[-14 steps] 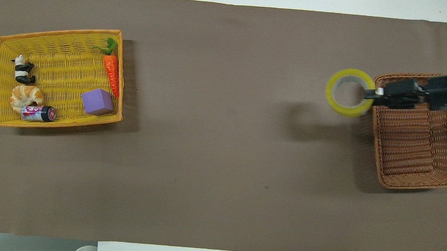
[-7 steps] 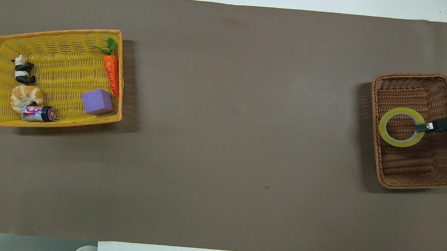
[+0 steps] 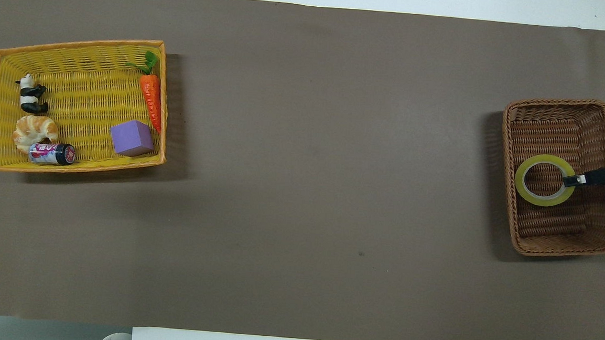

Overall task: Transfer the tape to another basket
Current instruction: 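Lower the tape into the brown basket and open the right gripper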

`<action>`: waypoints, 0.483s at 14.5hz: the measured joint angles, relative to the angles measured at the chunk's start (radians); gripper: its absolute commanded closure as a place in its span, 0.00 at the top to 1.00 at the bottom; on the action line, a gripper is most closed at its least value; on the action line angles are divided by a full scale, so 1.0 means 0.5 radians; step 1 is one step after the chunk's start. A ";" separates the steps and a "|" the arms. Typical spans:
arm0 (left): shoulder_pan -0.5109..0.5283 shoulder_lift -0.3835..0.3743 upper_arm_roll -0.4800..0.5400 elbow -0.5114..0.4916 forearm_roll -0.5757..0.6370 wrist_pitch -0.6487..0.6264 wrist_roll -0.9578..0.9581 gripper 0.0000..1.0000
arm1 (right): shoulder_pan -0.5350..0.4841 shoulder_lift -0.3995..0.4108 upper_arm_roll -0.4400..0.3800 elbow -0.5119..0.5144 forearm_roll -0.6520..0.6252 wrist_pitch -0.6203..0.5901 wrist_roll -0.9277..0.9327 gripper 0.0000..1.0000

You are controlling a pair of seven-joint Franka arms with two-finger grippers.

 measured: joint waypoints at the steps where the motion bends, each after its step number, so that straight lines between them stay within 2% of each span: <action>1: -0.020 -0.020 -0.003 -0.015 0.012 -0.014 0.001 1.00 | -0.005 0.001 0.000 -0.016 -0.004 0.021 -0.019 0.11; 2: -0.025 -0.033 -0.003 -0.026 0.013 -0.018 0.008 1.00 | -0.009 0.001 0.000 -0.023 -0.004 0.023 -0.027 0.32; 3: -0.025 -0.039 -0.002 -0.033 0.013 -0.018 0.020 1.00 | -0.010 0.000 0.001 -0.023 -0.008 0.023 -0.030 0.70; 4: -0.025 -0.040 -0.001 -0.037 0.013 -0.017 0.030 1.00 | -0.009 -0.002 0.004 -0.022 -0.019 0.024 -0.032 0.99; 7: -0.025 -0.038 -0.001 -0.039 0.012 -0.016 0.054 1.00 | 0.001 -0.005 0.013 -0.021 -0.090 0.093 -0.038 1.00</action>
